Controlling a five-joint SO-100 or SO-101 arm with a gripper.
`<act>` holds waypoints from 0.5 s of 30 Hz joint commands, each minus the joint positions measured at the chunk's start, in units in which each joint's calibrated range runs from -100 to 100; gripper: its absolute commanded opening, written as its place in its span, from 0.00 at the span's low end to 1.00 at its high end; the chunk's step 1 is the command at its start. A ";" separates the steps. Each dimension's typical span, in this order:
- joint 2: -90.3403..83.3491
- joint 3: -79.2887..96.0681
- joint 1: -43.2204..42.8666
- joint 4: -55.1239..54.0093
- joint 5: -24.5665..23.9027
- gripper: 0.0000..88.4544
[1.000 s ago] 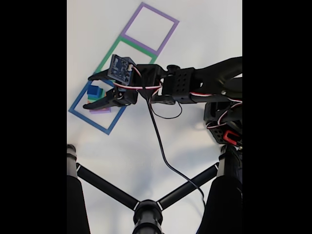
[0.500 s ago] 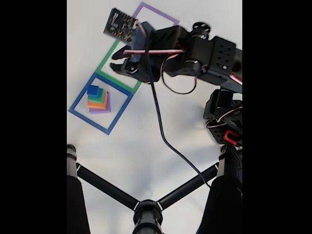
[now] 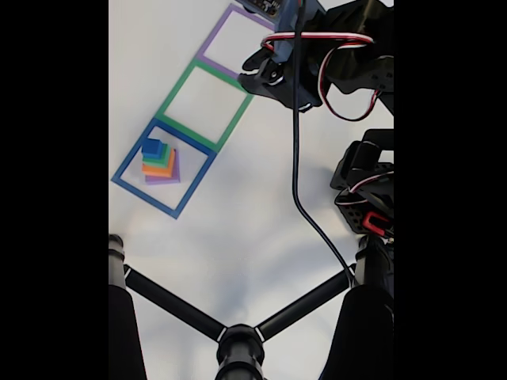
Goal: Tower of hanoi
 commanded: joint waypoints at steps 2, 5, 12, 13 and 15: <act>-3.12 -1.61 2.60 1.78 0.00 0.00; -5.68 1.84 3.51 1.45 0.00 0.00; -13.05 11.29 5.87 -2.03 0.00 0.00; -14.02 12.29 5.95 -2.59 0.00 0.00; -16.26 14.83 5.87 -3.65 0.00 0.00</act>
